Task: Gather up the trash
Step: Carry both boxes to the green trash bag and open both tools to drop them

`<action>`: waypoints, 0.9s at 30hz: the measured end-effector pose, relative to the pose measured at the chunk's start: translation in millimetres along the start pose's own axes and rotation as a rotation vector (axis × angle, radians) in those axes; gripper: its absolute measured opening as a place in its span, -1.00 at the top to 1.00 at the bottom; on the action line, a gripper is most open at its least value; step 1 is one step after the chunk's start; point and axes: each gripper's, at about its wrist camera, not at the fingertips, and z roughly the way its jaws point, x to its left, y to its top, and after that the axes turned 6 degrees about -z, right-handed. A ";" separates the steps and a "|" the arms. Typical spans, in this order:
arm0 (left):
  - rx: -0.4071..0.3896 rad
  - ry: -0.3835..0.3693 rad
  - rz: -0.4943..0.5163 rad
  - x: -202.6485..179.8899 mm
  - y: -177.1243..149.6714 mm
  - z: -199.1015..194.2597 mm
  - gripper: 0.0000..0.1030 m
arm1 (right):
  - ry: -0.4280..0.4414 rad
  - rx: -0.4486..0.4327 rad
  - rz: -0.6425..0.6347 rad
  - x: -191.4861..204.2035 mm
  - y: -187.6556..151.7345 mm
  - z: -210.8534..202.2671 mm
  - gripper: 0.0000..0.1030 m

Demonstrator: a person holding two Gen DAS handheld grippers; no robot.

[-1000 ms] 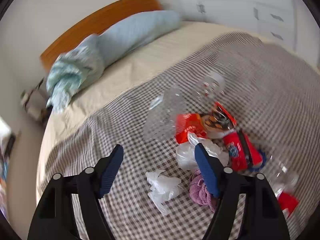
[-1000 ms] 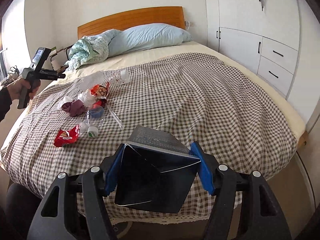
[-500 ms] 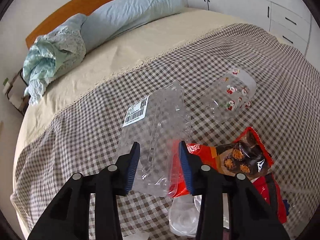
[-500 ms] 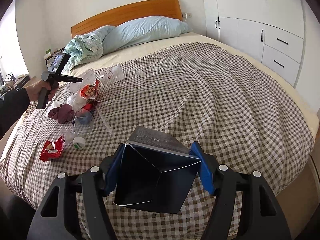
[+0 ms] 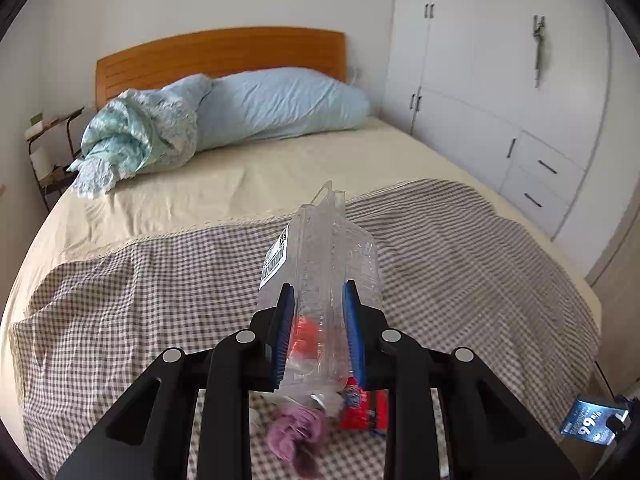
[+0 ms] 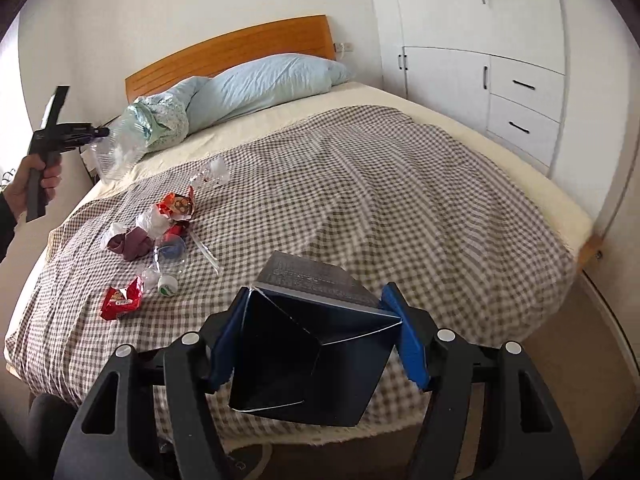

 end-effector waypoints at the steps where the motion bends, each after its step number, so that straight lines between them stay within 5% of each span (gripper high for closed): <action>1: -0.020 -0.047 0.033 -16.8 -10.5 -23.9 0.56 | -0.014 0.004 0.013 -7.3 -9.3 -14.2 -0.24; 6: -0.048 -0.227 0.081 -88.4 -74.2 -114.0 0.56 | -0.068 0.081 0.037 -42.2 -74.2 -83.0 -0.25; 10: 0.035 -0.368 0.128 -151.4 -132.4 -138.2 0.56 | -0.141 0.229 -0.048 -57.5 -134.4 -117.5 -0.25; 19: 0.246 -0.560 0.309 -278.0 -252.2 -115.0 0.55 | -0.109 0.618 -0.228 -77.1 -291.3 -76.6 -0.25; 27: 0.437 -0.603 0.402 -345.2 -335.0 -69.5 0.54 | -0.079 0.737 -0.406 -71.2 -370.3 -25.3 -0.25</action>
